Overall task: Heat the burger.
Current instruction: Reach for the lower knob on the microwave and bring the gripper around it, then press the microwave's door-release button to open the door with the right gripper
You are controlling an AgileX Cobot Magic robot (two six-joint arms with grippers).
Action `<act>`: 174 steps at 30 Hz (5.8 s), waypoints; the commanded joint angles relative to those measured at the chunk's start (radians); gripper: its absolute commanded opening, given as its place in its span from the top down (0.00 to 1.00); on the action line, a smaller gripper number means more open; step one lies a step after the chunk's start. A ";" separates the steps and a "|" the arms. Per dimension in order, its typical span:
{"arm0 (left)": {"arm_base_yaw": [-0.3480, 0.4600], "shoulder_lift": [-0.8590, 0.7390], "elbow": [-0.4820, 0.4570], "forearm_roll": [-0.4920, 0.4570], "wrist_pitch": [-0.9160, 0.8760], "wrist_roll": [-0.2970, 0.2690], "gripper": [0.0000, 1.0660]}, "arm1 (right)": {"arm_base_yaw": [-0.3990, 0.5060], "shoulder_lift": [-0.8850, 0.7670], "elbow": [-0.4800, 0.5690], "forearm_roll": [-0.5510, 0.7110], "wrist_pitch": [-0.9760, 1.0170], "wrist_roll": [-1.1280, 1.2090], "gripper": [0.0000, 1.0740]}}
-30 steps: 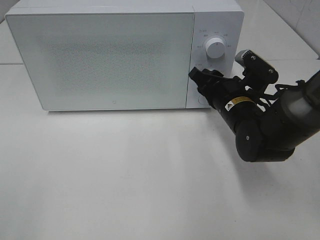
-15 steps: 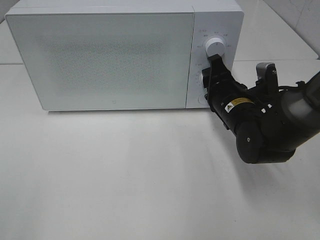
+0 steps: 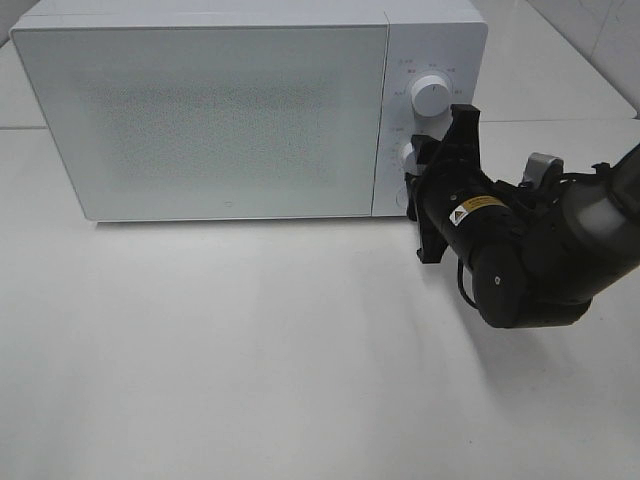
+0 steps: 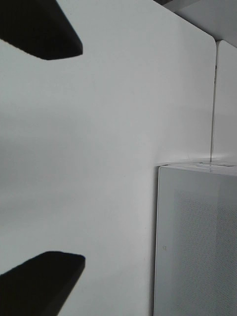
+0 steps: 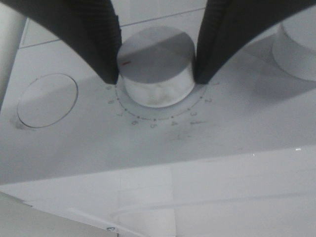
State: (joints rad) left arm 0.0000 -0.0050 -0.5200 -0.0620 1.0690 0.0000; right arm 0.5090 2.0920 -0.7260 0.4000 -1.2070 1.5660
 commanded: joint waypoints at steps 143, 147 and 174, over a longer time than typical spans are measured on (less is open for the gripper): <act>0.000 -0.015 0.003 -0.004 0.002 0.000 0.08 | -0.360 -2.097 0.226 -0.407 2.199 -1.507 0.29; 0.000 -0.015 0.003 -0.004 0.002 0.000 0.08 | -0.368 -2.123 0.226 -0.400 2.199 -1.516 0.29; 0.000 -0.015 0.003 -0.004 0.002 0.000 0.08 | -0.368 -2.002 0.157 -0.400 2.117 -1.521 0.31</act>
State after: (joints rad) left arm 0.0000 -0.0050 -0.5200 -0.0620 1.0690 0.0000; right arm 0.1480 0.0850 -0.5620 0.0000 0.9300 0.0560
